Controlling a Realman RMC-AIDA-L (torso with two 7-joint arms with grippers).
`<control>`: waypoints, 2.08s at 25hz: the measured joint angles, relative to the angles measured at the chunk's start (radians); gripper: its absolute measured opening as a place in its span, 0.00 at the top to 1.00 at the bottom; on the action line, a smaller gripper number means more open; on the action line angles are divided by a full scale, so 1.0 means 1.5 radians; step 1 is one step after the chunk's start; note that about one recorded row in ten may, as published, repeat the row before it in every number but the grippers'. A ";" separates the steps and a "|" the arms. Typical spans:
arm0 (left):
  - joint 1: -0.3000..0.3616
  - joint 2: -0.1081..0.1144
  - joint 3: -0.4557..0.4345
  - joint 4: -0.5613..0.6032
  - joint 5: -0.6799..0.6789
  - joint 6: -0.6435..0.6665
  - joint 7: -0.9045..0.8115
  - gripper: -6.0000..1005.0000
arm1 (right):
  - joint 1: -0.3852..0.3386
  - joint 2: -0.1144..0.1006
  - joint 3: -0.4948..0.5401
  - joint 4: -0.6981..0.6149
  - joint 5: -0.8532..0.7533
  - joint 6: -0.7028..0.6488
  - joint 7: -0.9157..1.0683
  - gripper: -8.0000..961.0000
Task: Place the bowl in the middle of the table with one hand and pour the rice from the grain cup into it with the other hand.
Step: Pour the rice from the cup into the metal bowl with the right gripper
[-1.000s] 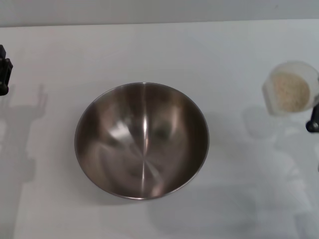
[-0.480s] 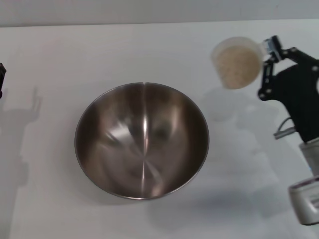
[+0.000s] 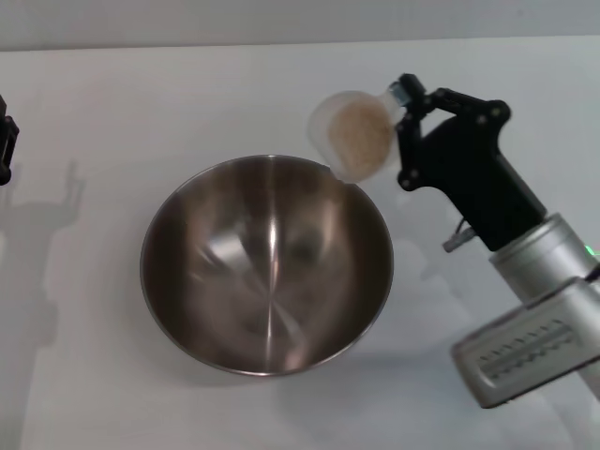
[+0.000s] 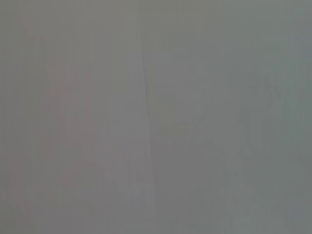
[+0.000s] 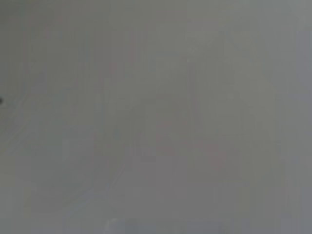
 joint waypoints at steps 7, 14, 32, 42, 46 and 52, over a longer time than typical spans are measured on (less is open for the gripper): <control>0.001 -0.001 0.002 0.000 0.000 0.000 0.000 0.27 | 0.019 0.001 0.001 0.044 -0.031 0.052 -0.169 0.95; 0.002 -0.001 0.005 0.000 0.000 -0.001 -0.001 0.27 | 0.026 0.001 0.009 0.103 -0.045 0.082 -0.411 0.95; 0.002 -0.001 0.007 0.000 0.000 0.000 -0.001 0.27 | -0.009 0.004 0.046 0.157 -0.139 0.117 -0.843 0.93; 0.000 -0.001 0.007 0.000 0.000 -0.001 -0.001 0.27 | -0.017 0.005 0.046 0.165 -0.173 0.143 -1.002 0.93; 0.000 -0.001 0.007 0.000 0.000 -0.001 -0.001 0.27 | -0.018 0.005 0.050 0.166 -0.185 0.157 -1.059 0.92; 0.000 -0.001 0.008 0.000 0.000 -0.003 -0.001 0.27 | -0.016 0.005 0.053 0.166 -0.207 0.185 -1.119 0.92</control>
